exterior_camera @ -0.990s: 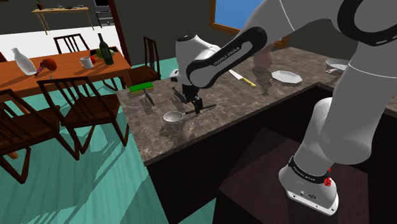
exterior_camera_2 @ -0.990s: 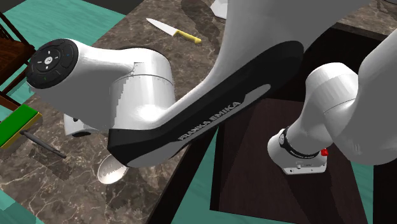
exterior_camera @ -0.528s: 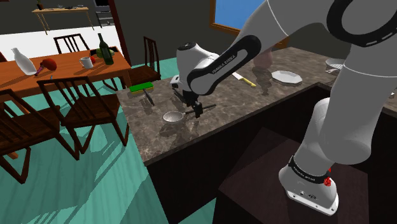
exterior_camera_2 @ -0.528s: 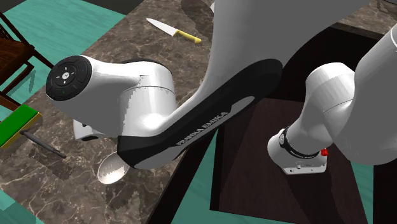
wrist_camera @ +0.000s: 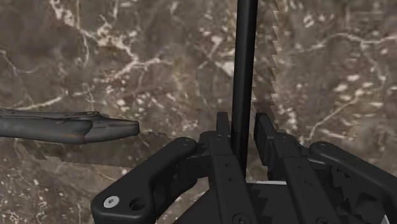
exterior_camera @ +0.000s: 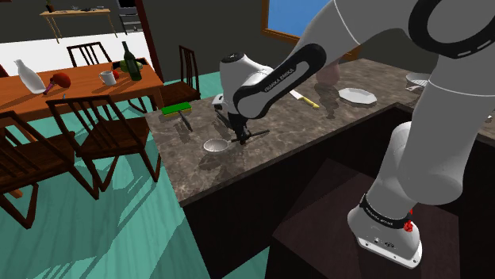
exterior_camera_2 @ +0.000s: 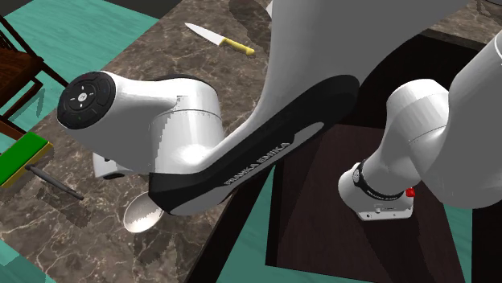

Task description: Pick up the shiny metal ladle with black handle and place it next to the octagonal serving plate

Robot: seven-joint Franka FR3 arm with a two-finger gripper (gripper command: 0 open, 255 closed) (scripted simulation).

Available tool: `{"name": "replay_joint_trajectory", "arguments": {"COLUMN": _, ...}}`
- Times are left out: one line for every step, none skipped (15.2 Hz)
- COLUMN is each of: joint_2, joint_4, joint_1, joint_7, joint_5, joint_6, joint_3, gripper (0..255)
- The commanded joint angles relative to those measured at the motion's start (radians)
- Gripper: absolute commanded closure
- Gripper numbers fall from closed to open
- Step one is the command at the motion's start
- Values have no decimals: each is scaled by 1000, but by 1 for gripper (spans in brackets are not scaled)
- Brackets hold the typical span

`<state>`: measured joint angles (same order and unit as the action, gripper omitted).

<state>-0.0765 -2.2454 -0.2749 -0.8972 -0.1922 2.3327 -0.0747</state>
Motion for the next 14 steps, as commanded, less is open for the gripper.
{"name": "replay_joint_trajectory", "arguments": {"joint_2": -4, "joint_4": 0, "joint_1": 2, "joint_7": 0, "joint_5": -1, "joint_6": 9, "joint_3": -3, "gripper": 255}}
{"name": "replay_joint_trajectory", "arguments": {"joint_2": -4, "joint_4": -1, "joint_1": 2, "joint_7": 0, "joint_5": -2, "joint_6": 10, "joint_3": -3, "gripper": 255}}
{"name": "replay_joint_trajectory", "arguments": {"joint_2": -4, "joint_4": -1, "joint_1": 2, "joint_7": 1, "joint_5": -2, "joint_6": 10, "joint_3": -3, "gripper": 255}}
{"name": "replay_joint_trajectory", "arguments": {"joint_2": -4, "joint_4": 0, "joint_1": 2, "joint_7": 0, "joint_5": -1, "joint_6": 9, "joint_3": -3, "gripper": 255}}
{"name": "replay_joint_trajectory", "arguments": {"joint_2": -5, "joint_4": 1, "joint_1": 2, "joint_7": -1, "joint_5": -1, "joint_6": 9, "joint_3": -3, "gripper": 255}}
{"name": "replay_joint_trajectory", "arguments": {"joint_2": -5, "joint_4": 1, "joint_1": 2, "joint_7": 0, "joint_5": -1, "joint_6": 9, "joint_3": -3, "gripper": 255}}
{"name": "replay_joint_trajectory", "arguments": {"joint_2": -4, "joint_4": 1, "joint_1": 2, "joint_7": 0, "joint_5": -1, "joint_6": 9, "joint_3": -3, "gripper": 255}}
{"name": "replay_joint_trajectory", "arguments": {"joint_2": 4, "joint_4": 5, "joint_1": 2, "joint_7": -2, "joint_5": 0, "joint_6": -4, "joint_3": -2, "gripper": 255}}
{"name": "replay_joint_trajectory", "arguments": {"joint_2": 13, "joint_4": 10, "joint_1": 2, "joint_7": -4, "joint_5": 2, "joint_6": -17, "joint_3": -2, "gripper": 255}}
{"name": "replay_joint_trajectory", "arguments": {"joint_2": 21, "joint_4": 15, "joint_1": 1, "joint_7": -6, "joint_5": 3, "joint_6": -29, "joint_3": -2, "gripper": 255}}
{"name": "replay_joint_trajectory", "arguments": {"joint_2": 28, "joint_4": 20, "joint_1": 1, "joint_7": -9, "joint_5": 4, "joint_6": -42, "joint_3": -1, "gripper": 255}}
{"name": "replay_joint_trajectory", "arguments": {"joint_2": 36, "joint_4": 25, "joint_1": 1, "joint_7": -11, "joint_5": 6, "joint_6": -55, "joint_3": -1, "gripper": 255}}
{"name": "replay_joint_trajectory", "arguments": {"joint_2": 44, "joint_4": 30, "joint_1": 1, "joint_7": -13, "joint_5": 7, "joint_6": -68, "joint_3": -1, "gripper": 255}}
{"name": "replay_joint_trajectory", "arguments": {"joint_2": 51, "joint_4": 36, "joint_1": 0, "joint_7": -15, "joint_5": 8, "joint_6": -81, "joint_3": 0, "gripper": 255}}
